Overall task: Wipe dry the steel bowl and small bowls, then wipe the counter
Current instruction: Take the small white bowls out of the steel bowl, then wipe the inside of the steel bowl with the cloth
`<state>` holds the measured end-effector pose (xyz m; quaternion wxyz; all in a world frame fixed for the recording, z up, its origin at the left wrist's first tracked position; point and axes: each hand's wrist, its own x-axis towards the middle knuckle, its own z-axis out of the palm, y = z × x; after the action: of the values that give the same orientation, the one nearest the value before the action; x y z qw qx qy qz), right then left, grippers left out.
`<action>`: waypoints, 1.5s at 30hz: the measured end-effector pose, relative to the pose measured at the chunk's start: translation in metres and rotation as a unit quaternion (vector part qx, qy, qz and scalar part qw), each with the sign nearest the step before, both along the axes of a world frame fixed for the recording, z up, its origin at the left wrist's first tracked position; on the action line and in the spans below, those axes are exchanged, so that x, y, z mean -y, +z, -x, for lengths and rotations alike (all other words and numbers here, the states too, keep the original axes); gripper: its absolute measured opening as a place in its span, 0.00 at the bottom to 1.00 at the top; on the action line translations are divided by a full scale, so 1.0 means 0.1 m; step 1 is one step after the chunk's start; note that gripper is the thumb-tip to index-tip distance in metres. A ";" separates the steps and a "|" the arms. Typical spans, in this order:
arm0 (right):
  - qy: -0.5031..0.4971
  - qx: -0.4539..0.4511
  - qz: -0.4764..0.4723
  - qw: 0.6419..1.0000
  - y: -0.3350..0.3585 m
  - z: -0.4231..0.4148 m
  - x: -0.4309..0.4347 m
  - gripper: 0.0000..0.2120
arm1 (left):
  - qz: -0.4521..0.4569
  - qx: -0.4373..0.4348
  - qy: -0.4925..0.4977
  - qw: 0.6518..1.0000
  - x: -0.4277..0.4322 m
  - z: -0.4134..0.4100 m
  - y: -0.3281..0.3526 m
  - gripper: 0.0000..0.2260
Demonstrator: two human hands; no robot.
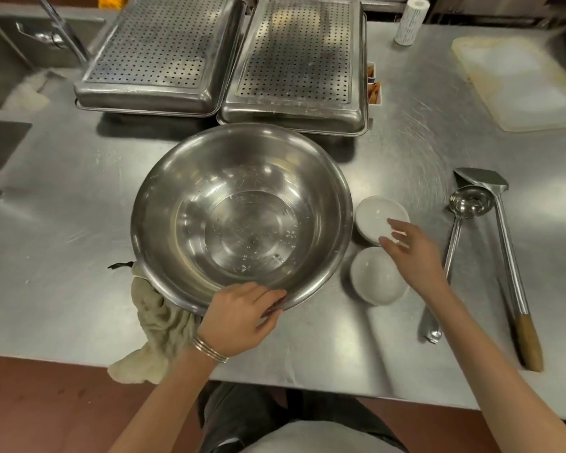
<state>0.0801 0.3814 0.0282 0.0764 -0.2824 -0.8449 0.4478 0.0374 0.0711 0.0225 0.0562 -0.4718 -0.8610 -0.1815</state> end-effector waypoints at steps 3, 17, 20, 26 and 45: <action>0.051 -0.088 -0.028 0.994 0.21 -0.10 0.59 0.15 | 0.000 -0.018 0.010 1.000 0.57 0.10 -0.04 0.12; 0.172 -0.146 -0.048 0.973 -0.10 -0.12 3.78 0.10 | 0.074 0.118 -0.026 0.990 2.52 0.64 -0.43 0.30; 0.180 -0.086 -0.028 0.979 -0.31 0.00 3.99 0.15 | 0.146 0.124 -0.018 0.981 2.89 0.77 -0.64 0.34; 0.141 0.064 -0.104 0.982 -0.88 0.18 3.96 0.43 | 0.179 0.130 -0.033 0.975 3.10 0.86 -0.89 0.34; -0.014 -0.159 -0.072 0.985 1.09 0.08 3.72 0.25 | 0.014 0.024 -0.088 0.996 2.27 1.45 0.07 0.26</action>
<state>0.0726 0.0097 0.1375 0.2357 -0.2130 -0.8480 0.4242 -0.1079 -0.1555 0.0294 0.0131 -0.5421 -0.8196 -0.1848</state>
